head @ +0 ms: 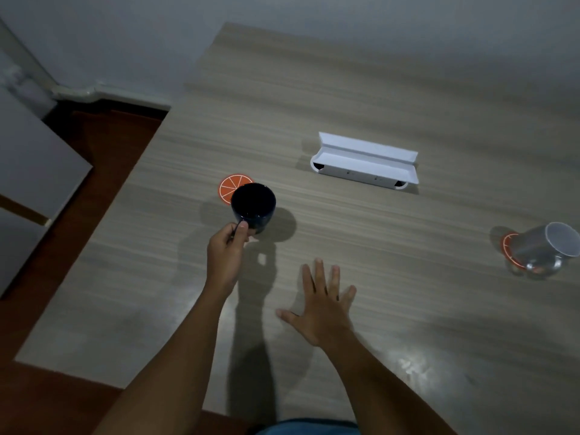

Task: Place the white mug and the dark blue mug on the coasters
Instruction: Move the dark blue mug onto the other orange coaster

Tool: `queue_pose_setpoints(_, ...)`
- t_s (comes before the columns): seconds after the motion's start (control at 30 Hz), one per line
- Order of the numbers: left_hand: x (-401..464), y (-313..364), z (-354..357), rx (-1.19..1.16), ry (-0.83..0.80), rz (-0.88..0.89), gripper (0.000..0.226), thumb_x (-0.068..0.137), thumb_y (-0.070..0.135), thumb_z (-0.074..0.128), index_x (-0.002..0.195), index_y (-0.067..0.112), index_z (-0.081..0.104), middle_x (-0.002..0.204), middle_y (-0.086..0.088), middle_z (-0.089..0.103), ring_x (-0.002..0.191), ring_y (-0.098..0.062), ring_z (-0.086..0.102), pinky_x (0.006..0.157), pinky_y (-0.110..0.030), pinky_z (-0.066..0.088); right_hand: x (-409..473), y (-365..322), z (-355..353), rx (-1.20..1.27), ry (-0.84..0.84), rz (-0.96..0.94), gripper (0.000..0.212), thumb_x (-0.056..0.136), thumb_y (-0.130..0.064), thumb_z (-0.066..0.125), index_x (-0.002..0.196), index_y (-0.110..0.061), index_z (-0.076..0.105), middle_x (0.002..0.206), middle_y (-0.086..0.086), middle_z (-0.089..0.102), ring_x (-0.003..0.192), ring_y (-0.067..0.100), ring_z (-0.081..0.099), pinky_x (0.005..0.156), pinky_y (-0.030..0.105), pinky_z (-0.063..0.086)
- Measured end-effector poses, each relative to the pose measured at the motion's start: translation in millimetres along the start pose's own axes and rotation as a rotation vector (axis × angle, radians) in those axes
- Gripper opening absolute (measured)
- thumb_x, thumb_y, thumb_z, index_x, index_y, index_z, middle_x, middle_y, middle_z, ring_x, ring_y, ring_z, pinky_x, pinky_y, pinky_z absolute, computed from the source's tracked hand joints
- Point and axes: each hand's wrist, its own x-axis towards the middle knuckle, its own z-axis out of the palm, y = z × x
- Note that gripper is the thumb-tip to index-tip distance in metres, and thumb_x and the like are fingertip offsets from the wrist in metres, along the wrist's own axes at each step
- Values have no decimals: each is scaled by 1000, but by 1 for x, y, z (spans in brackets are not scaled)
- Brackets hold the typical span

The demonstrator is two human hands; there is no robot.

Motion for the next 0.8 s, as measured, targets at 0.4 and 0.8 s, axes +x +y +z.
queue_pose_setpoints(0.4, 88, 9, -9, -133, 63, -67, 53, 102, 20, 54, 52, 34, 65, 61, 17, 69, 96, -23, 67, 88, -39, 48, 15, 12, 19, 40, -22, -4, 117, 66, -104, 17, 150, -43, -38, 156, -10, -54, 143, 31, -52, 114, 71, -25)
queue_pose_setpoints(0.8, 118, 5, -8, -127, 116, -88, 50, 97, 23, 56, 49, 34, 66, 59, 16, 71, 93, -26, 68, 103, -57, 50, 13, 12, 21, -10, 6, -1, 116, 68, -103, 13, 154, -40, -34, 159, -8, -51, 145, 31, -49, 114, 69, -25)
